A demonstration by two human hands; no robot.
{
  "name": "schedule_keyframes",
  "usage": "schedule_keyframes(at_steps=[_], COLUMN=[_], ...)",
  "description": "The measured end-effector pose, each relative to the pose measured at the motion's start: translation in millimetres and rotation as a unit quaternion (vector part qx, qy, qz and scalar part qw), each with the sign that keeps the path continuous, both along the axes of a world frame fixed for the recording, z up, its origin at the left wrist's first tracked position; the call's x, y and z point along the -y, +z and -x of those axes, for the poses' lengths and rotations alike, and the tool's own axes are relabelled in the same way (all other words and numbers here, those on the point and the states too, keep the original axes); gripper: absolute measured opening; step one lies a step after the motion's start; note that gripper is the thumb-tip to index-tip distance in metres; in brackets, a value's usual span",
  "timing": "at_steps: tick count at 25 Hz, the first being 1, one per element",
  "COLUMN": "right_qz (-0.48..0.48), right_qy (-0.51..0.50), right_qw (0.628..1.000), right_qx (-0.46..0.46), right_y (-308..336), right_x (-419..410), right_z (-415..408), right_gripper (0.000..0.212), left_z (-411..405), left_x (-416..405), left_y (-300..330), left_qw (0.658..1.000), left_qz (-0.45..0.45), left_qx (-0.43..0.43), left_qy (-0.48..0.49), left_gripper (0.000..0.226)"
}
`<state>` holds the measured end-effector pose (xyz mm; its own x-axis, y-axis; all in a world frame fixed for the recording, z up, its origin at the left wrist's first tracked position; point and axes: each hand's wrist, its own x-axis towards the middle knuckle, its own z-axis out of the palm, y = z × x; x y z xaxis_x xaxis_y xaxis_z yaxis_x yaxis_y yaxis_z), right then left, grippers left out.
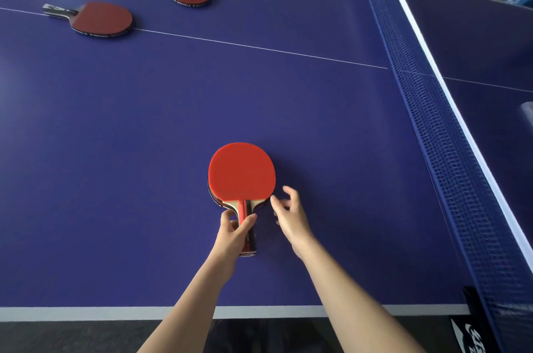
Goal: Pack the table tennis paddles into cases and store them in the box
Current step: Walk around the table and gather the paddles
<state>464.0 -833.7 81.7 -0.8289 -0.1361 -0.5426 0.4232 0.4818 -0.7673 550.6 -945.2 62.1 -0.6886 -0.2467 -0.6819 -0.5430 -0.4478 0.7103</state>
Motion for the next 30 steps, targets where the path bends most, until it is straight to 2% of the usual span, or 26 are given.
schedule_keyframes(at_steps=[2,4,9,16,23,30], right_qz=[0.058,0.084,0.171,0.195,0.227,0.230], right_qy=[-0.020,-0.056,-0.169,-0.260,-0.327,-0.403], right_qw=[0.996,0.992,0.970,0.945,0.908,0.859], right_qx=[0.063,0.072,0.042,-0.045,-0.133,-0.218], right_y=[4,6,15,55,103,153], right_x=[6,7,-19,-86,-188,-341], right_z=[11,12,1,3,-14,-79], right_gripper=[0.054,0.049,0.043,0.042,0.041,0.044], left_z=[-2,-5,-3,25,37,7], left_x=[3,3,-6,-56,-146,-293], left_y=[4,7,21,55,100,154], left_qw=[0.999,0.996,0.986,0.963,0.925,0.877], left_qz=[0.016,0.034,0.057,0.055,0.056,0.046], left_qx=[-0.009,-0.021,-0.063,-0.122,-0.185,-0.248], left_qy=[-0.034,-0.074,-0.147,-0.235,-0.328,-0.408], left_gripper=[0.038,0.036,0.035,0.040,0.037,0.036])
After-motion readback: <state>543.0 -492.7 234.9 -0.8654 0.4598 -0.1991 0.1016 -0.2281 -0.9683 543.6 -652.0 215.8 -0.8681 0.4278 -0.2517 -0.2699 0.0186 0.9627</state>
